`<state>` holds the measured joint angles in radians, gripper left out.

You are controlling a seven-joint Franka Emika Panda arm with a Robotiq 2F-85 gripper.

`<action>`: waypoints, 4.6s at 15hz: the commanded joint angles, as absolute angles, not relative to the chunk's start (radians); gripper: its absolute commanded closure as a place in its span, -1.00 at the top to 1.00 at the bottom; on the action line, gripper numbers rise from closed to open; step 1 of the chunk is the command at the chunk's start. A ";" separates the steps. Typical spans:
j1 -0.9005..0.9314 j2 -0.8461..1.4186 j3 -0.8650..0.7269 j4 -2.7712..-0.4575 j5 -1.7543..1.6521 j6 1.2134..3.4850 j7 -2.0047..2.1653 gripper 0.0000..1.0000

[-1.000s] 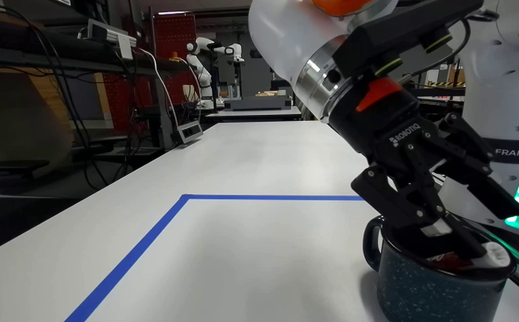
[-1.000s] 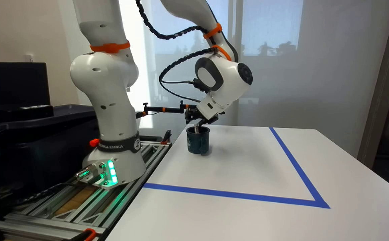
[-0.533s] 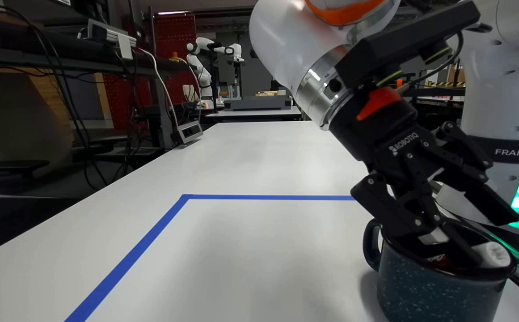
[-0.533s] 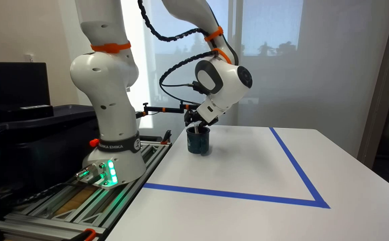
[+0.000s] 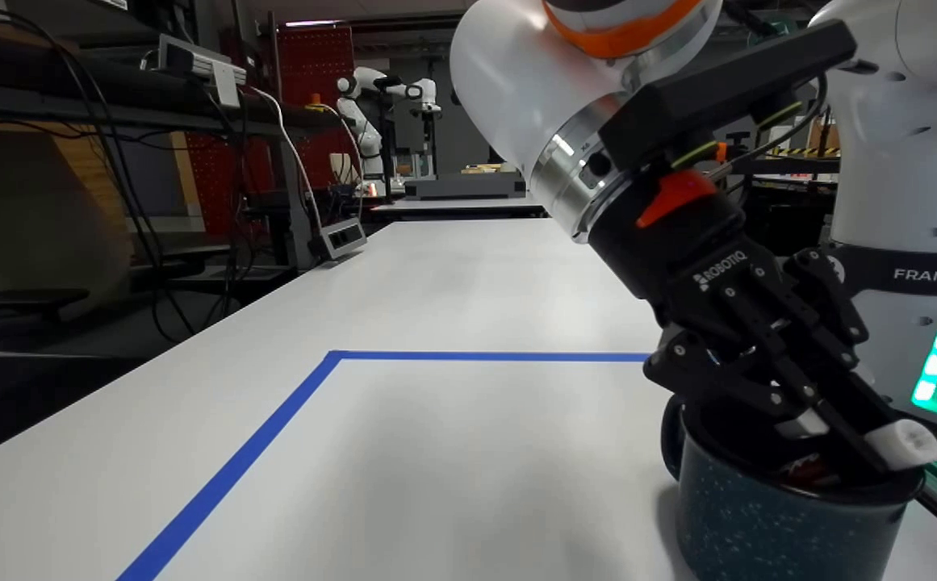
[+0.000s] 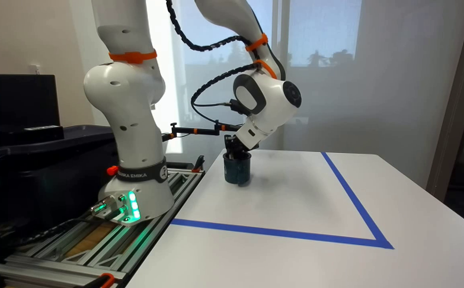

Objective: Take the marker out of the mug.

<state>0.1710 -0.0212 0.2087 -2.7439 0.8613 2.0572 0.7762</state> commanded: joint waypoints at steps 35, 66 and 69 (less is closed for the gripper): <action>-0.066 -0.271 0.093 -2.752 0.984 2.027 0.877 -0.89; 0.144 0.020 0.166 -2.752 0.708 2.674 1.350 -0.06; 0.153 -0.003 0.166 -2.749 0.666 2.654 1.369 0.35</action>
<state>0.1368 0.0195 0.1617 -2.7493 0.7103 2.6501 1.3455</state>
